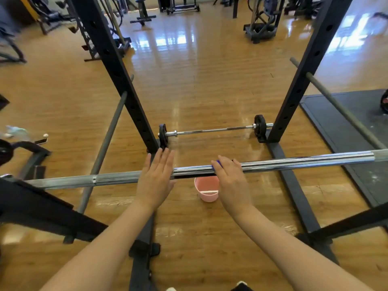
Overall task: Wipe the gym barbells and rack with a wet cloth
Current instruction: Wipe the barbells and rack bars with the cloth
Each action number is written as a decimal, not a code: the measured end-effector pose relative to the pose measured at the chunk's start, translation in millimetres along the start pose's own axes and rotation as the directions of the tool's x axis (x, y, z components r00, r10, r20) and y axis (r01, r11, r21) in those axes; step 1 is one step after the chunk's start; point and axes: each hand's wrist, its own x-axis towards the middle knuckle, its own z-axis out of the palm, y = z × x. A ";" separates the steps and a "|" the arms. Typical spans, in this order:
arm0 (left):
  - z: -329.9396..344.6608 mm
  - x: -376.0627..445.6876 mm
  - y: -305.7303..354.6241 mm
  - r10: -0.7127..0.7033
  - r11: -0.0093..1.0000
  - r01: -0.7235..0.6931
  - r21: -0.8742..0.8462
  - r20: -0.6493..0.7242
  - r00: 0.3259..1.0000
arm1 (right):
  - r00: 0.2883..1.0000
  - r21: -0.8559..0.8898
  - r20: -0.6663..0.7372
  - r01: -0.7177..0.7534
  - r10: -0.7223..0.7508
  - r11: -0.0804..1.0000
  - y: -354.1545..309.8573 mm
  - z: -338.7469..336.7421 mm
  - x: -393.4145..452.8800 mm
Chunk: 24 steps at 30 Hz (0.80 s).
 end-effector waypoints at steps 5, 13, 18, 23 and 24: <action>8.4 5.9 -27.8 -0.007 1.000 0.007 0.003 -0.003 1.000 | 0.994 0.013 0.079 -0.072 0.070 0.997 -50.6 30.7 1.1; -4.6 29.2 -42.1 0.099 0.980 0.000 -0.200 0.486 0.869 | 0.987 -0.006 -0.004 -0.164 0.163 0.987 -78.9 20.7 6.3; -7.2 26.3 -41.2 0.138 0.967 -0.025 -0.254 0.437 0.889 | 0.991 0.052 0.103 -0.092 0.087 0.994 -107.5 50.0 3.4; -5.8 22.7 -42.2 0.151 0.969 -0.071 -0.236 0.341 0.928 | 0.996 0.014 0.015 -0.091 0.091 0.996 -64.7 27.8 -6.5; -5.0 22.5 -42.1 0.143 0.971 -0.067 -0.228 0.336 0.931 | 0.991 -0.006 -0.009 -0.136 0.136 0.991 -53.6 23.7 -7.9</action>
